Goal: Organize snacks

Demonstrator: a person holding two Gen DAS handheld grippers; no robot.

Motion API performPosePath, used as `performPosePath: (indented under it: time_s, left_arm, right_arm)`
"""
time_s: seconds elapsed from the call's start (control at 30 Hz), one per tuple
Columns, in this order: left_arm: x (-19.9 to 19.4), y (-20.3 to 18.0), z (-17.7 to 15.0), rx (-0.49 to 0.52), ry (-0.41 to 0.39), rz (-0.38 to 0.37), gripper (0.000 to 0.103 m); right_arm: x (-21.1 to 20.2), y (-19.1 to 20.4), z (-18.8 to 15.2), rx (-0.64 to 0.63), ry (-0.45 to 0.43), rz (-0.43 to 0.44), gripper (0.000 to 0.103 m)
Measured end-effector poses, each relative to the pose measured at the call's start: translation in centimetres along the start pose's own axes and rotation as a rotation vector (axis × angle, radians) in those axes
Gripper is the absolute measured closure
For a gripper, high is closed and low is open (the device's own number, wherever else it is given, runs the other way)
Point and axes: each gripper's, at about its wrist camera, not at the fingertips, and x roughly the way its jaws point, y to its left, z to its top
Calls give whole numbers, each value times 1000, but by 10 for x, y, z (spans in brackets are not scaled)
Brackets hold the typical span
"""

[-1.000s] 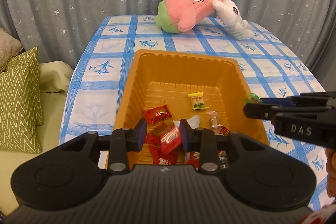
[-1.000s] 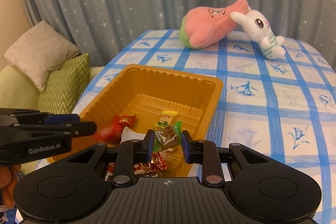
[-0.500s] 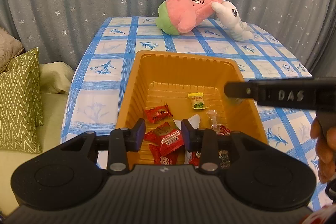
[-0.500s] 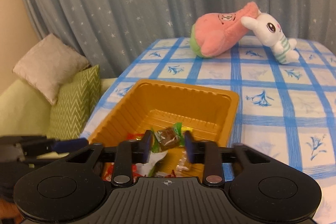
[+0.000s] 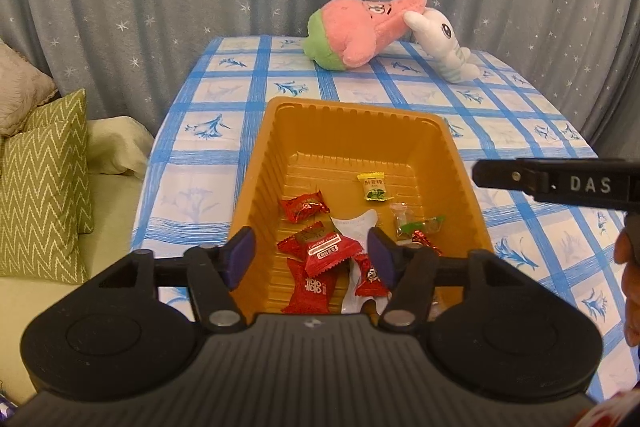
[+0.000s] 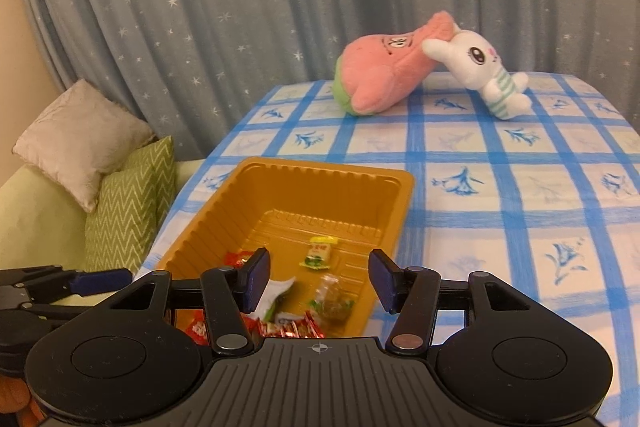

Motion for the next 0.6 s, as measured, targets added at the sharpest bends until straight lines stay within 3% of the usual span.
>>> performPosePath:
  time_s: [0.13, 0.3, 0.53, 0.6]
  left_arm:
    - [-18, -5, -3, -1, -15, 3, 27]
    - [-43, -13, -10, -7, -34, 15, 14]
    - [-79, -25, -23, -15, -55, 25, 3]
    - [-88, -29, -27, -15, -62, 28, 0]
  right_arm:
    - [-20, -1, -6, 9, -7, -24, 46]
    - [-48, 0, -14, 16, -19, -42, 36]
    - [-85, 7, -30, -1, -16, -72, 28]
    - [-94, 8, -34, -2, -17, -79, 21]
